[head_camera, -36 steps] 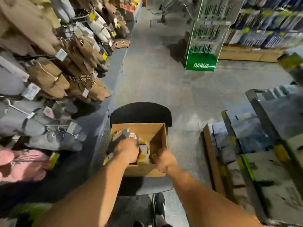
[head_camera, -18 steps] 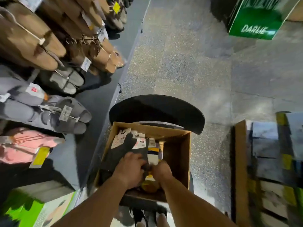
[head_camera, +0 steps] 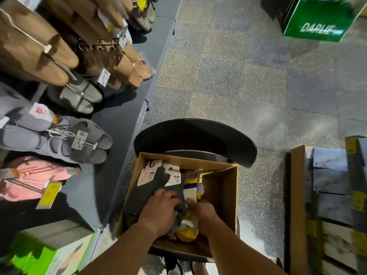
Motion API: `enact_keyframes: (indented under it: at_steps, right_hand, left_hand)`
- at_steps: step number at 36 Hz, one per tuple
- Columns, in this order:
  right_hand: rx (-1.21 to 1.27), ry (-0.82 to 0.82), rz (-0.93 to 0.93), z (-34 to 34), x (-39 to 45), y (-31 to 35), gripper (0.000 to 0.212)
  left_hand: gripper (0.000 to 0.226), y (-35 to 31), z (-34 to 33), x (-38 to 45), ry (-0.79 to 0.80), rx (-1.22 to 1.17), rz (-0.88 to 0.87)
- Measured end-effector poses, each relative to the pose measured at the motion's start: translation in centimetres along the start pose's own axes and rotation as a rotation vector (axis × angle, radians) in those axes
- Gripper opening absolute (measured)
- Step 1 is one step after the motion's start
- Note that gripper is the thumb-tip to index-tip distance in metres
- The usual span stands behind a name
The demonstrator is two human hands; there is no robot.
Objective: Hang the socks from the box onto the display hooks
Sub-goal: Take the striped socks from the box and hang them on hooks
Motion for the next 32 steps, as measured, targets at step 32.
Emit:
enact_keyframes:
  at_steps: [32]
  right_hand:
    - [-0.460,0.448,0.792,-18.0,-35.6,8.3,0.055]
  left_hand:
    - [0.045,2.0,18.9,-27.3,-0.761,-1.401,-0.103]
Point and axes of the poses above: each hand's wrist, its own x-axis towards the middle knuckle, its own z-axis out of the back of the hand, y = z × x, the point moved 5 cm from there along x, towards the middle knuckle, and after that the axes turned 2 degrees about y, right-handed, at the moved point
